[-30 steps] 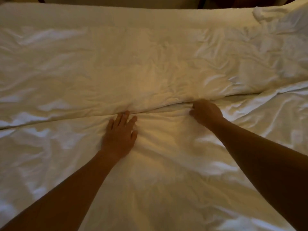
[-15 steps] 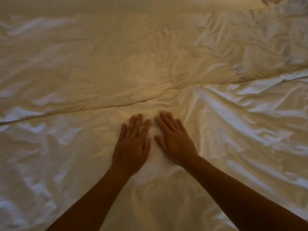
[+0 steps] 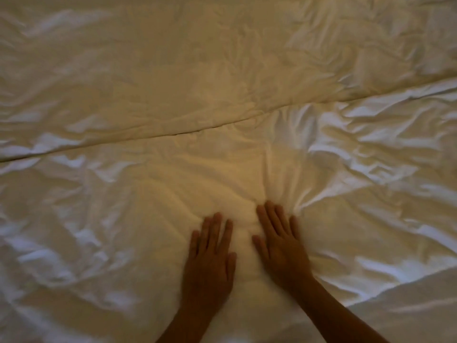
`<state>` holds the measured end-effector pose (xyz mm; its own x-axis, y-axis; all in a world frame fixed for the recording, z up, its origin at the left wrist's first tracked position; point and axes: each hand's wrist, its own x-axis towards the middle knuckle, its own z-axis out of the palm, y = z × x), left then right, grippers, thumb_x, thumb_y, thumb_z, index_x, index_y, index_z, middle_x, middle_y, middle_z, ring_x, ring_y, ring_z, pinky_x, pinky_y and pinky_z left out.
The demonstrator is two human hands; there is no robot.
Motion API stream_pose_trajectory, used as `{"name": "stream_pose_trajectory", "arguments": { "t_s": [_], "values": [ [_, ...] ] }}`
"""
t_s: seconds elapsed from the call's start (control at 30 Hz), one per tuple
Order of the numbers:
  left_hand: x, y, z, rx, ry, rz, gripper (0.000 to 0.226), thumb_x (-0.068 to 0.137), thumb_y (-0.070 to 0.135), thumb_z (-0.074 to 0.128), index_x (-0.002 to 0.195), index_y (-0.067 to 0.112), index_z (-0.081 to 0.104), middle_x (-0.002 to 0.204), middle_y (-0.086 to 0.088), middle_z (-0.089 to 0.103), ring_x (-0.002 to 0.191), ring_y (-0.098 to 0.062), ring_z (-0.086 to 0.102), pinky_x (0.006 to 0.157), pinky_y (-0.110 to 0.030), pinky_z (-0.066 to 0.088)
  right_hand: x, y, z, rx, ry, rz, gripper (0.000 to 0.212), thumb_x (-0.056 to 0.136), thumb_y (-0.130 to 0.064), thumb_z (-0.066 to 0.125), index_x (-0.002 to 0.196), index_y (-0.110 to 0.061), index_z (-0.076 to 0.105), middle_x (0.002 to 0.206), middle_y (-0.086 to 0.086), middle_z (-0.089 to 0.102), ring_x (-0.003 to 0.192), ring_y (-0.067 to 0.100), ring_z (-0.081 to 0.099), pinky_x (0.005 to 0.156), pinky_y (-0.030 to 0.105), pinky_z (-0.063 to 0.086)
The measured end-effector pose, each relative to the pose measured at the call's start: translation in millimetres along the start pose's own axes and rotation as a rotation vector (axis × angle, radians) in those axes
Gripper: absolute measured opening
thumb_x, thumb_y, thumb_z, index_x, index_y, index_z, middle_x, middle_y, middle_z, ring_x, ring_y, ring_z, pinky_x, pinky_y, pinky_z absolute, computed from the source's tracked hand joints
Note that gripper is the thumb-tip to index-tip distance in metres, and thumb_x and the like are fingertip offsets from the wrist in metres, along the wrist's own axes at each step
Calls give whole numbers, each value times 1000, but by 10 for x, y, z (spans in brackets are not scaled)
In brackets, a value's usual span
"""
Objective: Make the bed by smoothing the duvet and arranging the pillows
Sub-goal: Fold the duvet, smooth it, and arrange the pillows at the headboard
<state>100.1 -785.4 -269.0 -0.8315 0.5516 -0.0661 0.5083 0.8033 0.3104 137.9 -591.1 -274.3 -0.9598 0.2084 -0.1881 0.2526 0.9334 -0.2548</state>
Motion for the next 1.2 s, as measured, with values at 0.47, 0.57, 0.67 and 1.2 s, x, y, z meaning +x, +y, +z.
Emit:
{"name": "stream_pose_trajectory", "arguments": {
  "t_s": [0.47, 0.57, 0.67, 1.2],
  "values": [
    [-1439, 55, 103, 67, -193, -53, 63, 97, 40, 35, 156, 19, 27, 164, -8, 18, 150, -29, 19, 117, -52, 25, -1377, -204, 286, -8, -97, 127, 69, 98, -58, 28, 159, -28, 18, 166, 2, 14, 153, 25, 11, 121, 49, 10],
    [-1646, 148, 10, 65, -275, -141, 58, 100, 43, 26, 147, 15, 45, 157, -11, 35, 142, -33, 37, 112, -54, 31, -1628, -145, 143, -88, -148, 316, 70, 97, -58, 27, 158, -24, 23, 165, 7, 17, 152, 29, 14, 120, 56, 14],
    [-1586, 473, -378, -56, -310, -227, 72, 102, 49, 4, 142, 13, 52, 150, -17, 43, 137, -36, 45, 107, -55, 39, -1783, -226, -293, -11, -225, 415, 68, 101, -59, 19, 160, -25, 10, 167, 6, 6, 154, 27, 2, 122, 53, 4],
    [-1240, 2354, -1843, -621, -204, -280, 49, 105, 38, 35, 153, 30, 30, 163, 2, 19, 150, -15, 16, 117, -34, 24, -2717, 396, -2726, 438, 71, 637, 65, 101, -56, 31, 158, -27, 18, 164, 6, 22, 152, 24, 17, 123, 48, 7]
  ]
}}
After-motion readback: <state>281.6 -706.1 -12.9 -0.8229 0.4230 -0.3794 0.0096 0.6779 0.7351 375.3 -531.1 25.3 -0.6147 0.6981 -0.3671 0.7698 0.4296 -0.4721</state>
